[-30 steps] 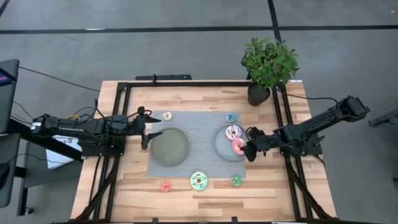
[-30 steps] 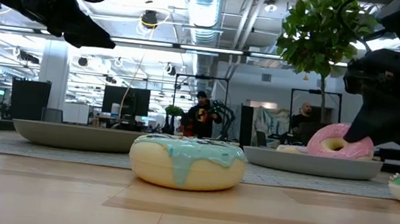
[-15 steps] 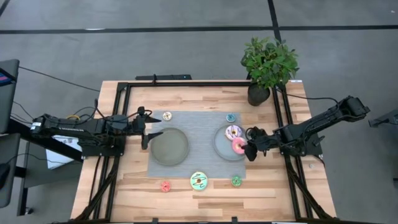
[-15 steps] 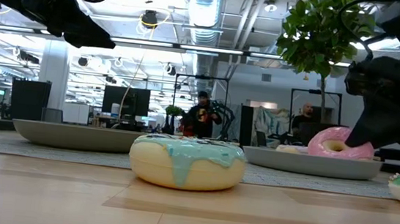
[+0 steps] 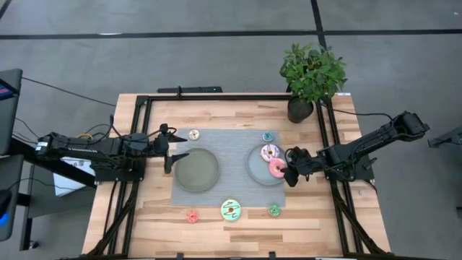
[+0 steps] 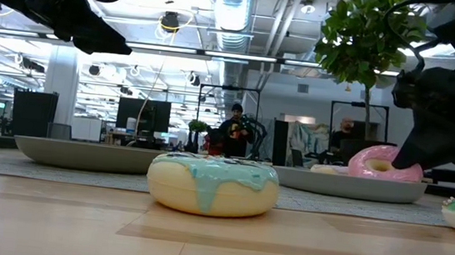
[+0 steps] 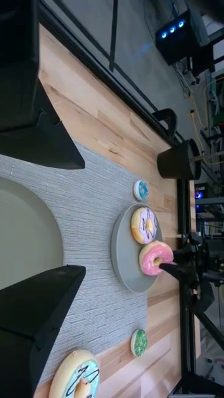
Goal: Pick & Place donuts
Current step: Put the big pink donut into the blue plate
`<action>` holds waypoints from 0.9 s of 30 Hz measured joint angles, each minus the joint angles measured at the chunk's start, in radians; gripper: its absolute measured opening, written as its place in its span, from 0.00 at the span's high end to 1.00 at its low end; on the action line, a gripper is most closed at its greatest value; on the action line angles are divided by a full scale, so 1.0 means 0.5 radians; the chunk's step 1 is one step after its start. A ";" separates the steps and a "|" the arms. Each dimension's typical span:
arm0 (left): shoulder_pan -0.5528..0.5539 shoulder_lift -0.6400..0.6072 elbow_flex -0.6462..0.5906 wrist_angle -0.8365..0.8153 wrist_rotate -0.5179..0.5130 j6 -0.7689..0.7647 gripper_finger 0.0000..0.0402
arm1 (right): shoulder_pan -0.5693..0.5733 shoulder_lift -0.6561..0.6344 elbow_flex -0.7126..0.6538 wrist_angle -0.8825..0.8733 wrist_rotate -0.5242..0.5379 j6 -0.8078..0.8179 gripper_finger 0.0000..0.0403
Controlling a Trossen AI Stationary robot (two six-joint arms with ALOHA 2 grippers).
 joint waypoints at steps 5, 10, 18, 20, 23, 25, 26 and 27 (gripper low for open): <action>0.000 0.000 0.000 0.001 0.000 0.000 0.35 | 0.000 0.000 0.000 0.000 -0.032 0.000 0.68; 0.000 0.000 0.000 0.001 0.000 0.000 0.35 | 0.000 0.000 0.000 0.012 -0.034 0.000 0.68; 0.000 0.000 0.000 0.001 0.000 0.000 0.35 | 0.000 0.000 0.000 0.031 -0.034 -0.001 0.64; 0.000 0.000 0.000 0.001 0.000 0.000 0.35 | 0.000 0.000 0.000 0.031 -0.034 -0.001 0.60; 0.000 0.000 0.000 0.001 0.000 0.000 0.35 | 0.000 0.001 0.000 0.031 -0.034 -0.002 0.53; 0.000 0.000 0.000 0.001 0.000 0.000 0.35 | 0.000 0.001 0.000 0.031 -0.034 -0.002 0.48; 0.000 0.000 0.000 0.001 0.000 0.000 0.35 | 0.000 0.001 0.000 0.031 -0.034 -0.002 0.45; 0.000 0.000 0.000 0.001 0.000 0.001 0.35 | 0.000 0.001 0.000 0.031 -0.034 -0.002 0.43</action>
